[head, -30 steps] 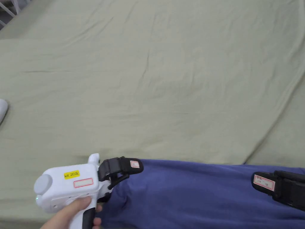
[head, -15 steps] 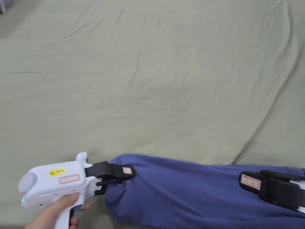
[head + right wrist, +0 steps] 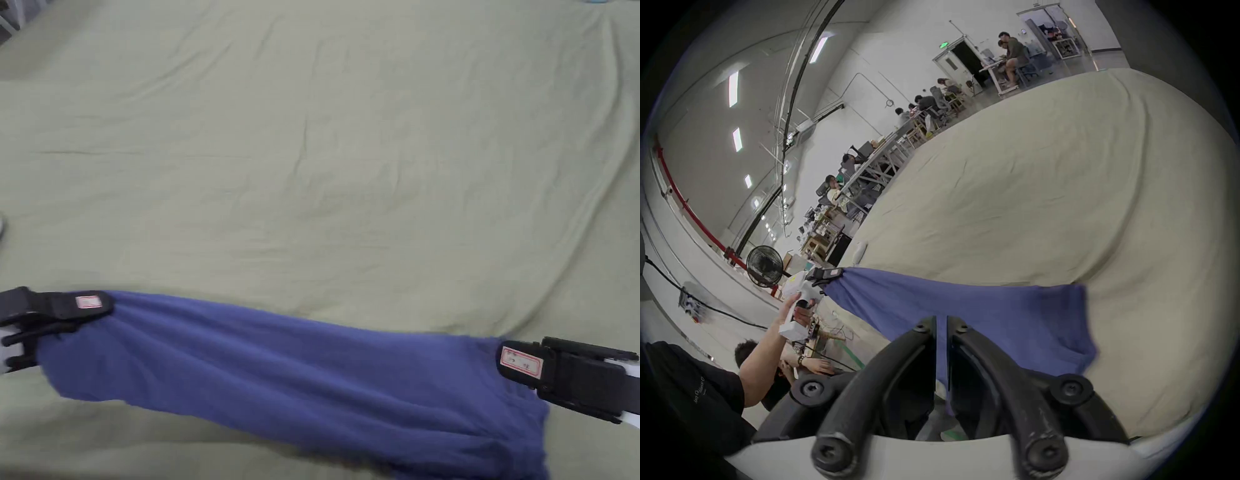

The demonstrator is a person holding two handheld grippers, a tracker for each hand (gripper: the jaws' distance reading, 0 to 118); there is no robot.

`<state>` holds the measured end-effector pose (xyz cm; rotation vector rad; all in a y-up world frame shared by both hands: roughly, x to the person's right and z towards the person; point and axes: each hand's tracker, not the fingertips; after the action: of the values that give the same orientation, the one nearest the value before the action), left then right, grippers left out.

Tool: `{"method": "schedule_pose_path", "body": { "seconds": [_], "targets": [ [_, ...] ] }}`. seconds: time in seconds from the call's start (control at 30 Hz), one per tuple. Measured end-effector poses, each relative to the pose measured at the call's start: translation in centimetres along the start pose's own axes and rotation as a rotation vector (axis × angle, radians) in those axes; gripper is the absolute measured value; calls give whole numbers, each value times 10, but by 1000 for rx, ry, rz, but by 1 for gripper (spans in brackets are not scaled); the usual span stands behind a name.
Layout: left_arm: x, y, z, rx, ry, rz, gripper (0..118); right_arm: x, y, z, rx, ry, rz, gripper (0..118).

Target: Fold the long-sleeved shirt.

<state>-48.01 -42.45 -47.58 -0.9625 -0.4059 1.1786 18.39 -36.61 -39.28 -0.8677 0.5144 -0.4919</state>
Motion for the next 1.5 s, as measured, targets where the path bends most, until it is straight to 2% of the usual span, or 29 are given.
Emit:
{"method": "schedule_pose_path", "body": {
  "seconds": [0.1,0.17,0.23,0.3,0.4,0.47,0.63,0.7,0.83,1.0,1.07,1.1,1.17,1.2,1.37,1.5],
  "targets": [
    [-8,16,47,98,113,7,0,-8,0,-4,-7,6,26,4],
    [-2,17,73,164,241,-22,0,-11,-2,-6,-14,-2,42,4],
    [9,13,79,212,345,-91,0,-12,-6,-6,-20,-12,51,4],
    [20,0,69,194,364,-88,0,-10,-10,-6,-26,-19,47,4],
    [59,-25,28,133,405,-223,0,-9,-14,-4,-37,-31,28,4],
    [88,-49,-10,69,375,-295,0,-10,-14,1,-30,-44,30,4],
    [133,-115,-126,-124,350,-367,0,-13,-16,17,-2,-58,43,4],
    [138,-141,-174,-177,328,-357,0,-16,-19,25,5,-76,69,4],
    [131,-180,-240,-278,411,-398,0,-17,-25,40,14,-90,83,4],
    [113,-203,-283,-295,522,-385,2,-24,-33,51,-4,-153,128,4],
    [113,-207,-289,-279,529,-388,14,-23,-34,55,-1,-146,122,4],
    [113,-208,-290,-272,521,-389,38,-24,-35,57,3,-136,118,4],
    [120,-215,-294,-270,412,-379,98,-22,-35,60,9,-111,109,4],
    [123,-218,-296,-281,379,-383,117,-21,-35,61,12,-103,105,4],
    [161,-242,-304,-315,221,-463,118,-17,-32,70,44,-76,78,4],
    [188,-243,-285,-333,87,-450,117,-16,-30,80,82,-49,54,4]
  ]
}}
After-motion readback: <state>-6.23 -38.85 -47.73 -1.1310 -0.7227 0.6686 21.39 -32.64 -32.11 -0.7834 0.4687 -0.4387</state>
